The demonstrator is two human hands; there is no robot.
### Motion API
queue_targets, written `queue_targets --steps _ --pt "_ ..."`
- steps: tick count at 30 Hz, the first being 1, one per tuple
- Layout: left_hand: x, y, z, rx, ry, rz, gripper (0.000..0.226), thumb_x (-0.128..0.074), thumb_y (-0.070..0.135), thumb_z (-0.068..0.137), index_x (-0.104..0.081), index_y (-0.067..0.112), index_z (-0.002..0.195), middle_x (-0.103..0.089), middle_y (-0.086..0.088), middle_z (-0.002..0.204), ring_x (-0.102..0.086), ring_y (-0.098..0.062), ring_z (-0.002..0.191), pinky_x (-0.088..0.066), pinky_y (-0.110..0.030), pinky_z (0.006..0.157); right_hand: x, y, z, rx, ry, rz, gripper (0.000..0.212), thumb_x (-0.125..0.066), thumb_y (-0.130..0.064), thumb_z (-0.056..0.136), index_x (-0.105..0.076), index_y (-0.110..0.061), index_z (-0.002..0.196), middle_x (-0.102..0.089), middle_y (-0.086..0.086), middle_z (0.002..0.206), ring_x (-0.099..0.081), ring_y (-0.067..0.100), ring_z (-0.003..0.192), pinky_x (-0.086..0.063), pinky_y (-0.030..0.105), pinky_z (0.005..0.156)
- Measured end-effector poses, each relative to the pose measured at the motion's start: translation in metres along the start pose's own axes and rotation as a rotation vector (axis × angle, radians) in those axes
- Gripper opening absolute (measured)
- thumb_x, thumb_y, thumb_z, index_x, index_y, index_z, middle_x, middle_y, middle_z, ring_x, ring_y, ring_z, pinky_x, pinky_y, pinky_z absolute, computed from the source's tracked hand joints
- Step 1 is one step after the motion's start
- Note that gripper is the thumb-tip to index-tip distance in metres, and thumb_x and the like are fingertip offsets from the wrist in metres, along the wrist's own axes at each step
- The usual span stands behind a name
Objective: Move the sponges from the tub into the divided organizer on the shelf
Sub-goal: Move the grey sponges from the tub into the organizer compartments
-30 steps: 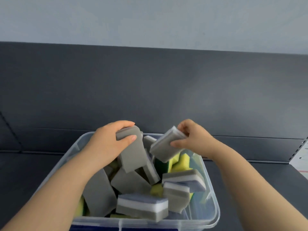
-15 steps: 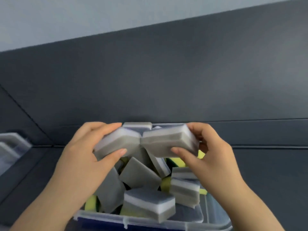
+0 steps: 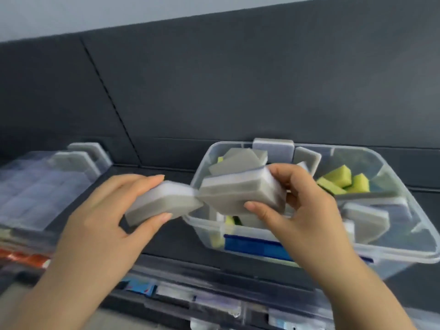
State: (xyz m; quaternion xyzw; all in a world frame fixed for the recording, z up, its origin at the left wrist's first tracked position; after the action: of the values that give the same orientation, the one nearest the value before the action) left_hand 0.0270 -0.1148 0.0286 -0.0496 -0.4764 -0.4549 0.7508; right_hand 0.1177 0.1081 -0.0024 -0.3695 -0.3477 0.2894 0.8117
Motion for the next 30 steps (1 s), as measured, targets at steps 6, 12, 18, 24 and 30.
queue_targets --steps 6,12,18,24,30 --pt "0.077 -0.119 -0.102 0.152 0.031 0.007 0.047 -0.077 0.036 0.066 -0.058 0.038 0.110 -0.053 0.024 0.110 -0.042 0.018 0.103 -0.026 0.001 0.088 -0.136 -0.057 -0.045 0.075 -0.163 -0.092 0.045 -0.074 -0.029 0.070 -0.046 -0.051 0.097 -0.056 -0.028 0.100 -0.051 -0.010 0.096 -0.037 0.002 0.079" --pt "0.117 -0.194 -0.157 0.279 0.171 -0.019 0.044 -0.070 0.024 0.064 -0.066 0.013 0.106 -0.060 0.009 0.103 -0.051 0.003 0.096 -0.029 -0.001 0.089 -0.241 -0.092 -0.070 0.109 -0.291 -0.087 0.061 -0.076 -0.015 0.073 -0.041 -0.054 0.104 -0.051 -0.031 0.108 -0.050 -0.011 0.102 -0.037 -0.002 0.074" --pt "0.130 -0.259 -0.156 0.379 0.230 -0.029 0.046 -0.071 0.027 0.067 -0.065 0.010 0.109 -0.062 -0.004 0.108 -0.053 -0.009 0.100 -0.034 -0.008 0.089 -0.303 -0.091 -0.051 0.049 -0.295 -0.075 0.062 -0.076 -0.012 0.071 -0.045 -0.057 0.101 -0.057 -0.029 0.102 -0.056 -0.007 0.094 -0.040 0.001 0.070" --pt "0.126 -0.332 -0.110 0.340 0.170 -0.002 0.044 -0.073 0.031 0.071 -0.062 0.020 0.113 -0.053 0.016 0.107 -0.042 0.018 0.100 -0.027 0.002 0.086 -0.364 -0.068 0.004 -0.005 -0.241 -0.084 0.055 -0.069 -0.026 0.072 -0.042 -0.063 0.102 -0.052 -0.034 0.108 -0.052 -0.008 0.098 -0.039 0.001 0.076" --pt "0.160 -0.422 -0.045 0.381 0.151 0.154 0.047 -0.062 0.041 0.071 -0.054 0.036 0.117 -0.048 0.021 0.111 -0.044 0.006 0.099 -0.034 -0.020 0.083 -0.442 -0.059 0.093 -0.006 -0.215 -0.009 0.056 -0.071 -0.017 0.075 -0.044 -0.056 0.105 -0.054 -0.032 0.104 -0.053 -0.007 0.099 -0.039 0.001 0.080"
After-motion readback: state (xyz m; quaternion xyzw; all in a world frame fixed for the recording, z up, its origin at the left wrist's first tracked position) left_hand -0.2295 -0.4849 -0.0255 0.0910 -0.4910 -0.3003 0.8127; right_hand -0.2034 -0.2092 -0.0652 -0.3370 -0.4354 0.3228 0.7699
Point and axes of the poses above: each hand's wrist, its own z-axis towards the middle knuckle, its own x-axis out of the back of the hand, y = z × x, the point moved 3 cm from there along z, towards the middle knuckle
